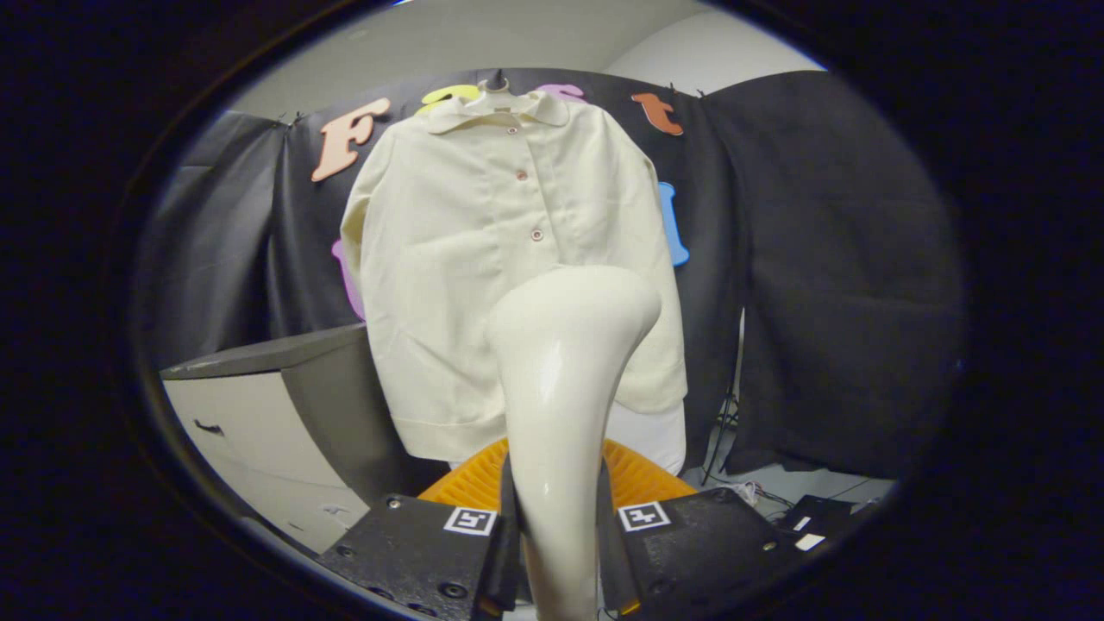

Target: Iron the clothes twice with a garment steamer, once on the left side and once on the right side.

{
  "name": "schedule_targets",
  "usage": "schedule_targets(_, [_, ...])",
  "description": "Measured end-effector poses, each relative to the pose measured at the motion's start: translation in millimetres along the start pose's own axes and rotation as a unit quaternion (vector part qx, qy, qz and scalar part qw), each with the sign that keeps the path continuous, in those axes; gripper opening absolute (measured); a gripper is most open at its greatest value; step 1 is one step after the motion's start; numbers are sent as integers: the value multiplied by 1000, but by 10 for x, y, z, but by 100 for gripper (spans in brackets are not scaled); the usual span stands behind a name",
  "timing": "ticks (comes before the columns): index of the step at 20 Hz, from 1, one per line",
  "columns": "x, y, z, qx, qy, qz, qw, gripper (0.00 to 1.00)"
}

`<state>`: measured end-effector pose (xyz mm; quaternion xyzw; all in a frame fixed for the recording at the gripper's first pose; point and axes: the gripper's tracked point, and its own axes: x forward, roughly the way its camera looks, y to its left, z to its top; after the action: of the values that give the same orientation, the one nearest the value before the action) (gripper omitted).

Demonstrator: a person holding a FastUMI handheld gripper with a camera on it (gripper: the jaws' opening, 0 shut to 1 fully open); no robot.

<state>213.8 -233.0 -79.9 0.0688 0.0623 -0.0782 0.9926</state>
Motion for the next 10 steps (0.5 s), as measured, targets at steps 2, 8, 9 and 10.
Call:
schedule_targets(2, [-192,226,116,0,-17,6,1000,37])
schedule_targets(8, [-906,740,454,-24,-49,2,999,37])
schedule_targets(9, [-996,814,513,-24,-57,3,998,37])
schedule_targets(10, [-1090,870,565,-25,-62,1,998,37])
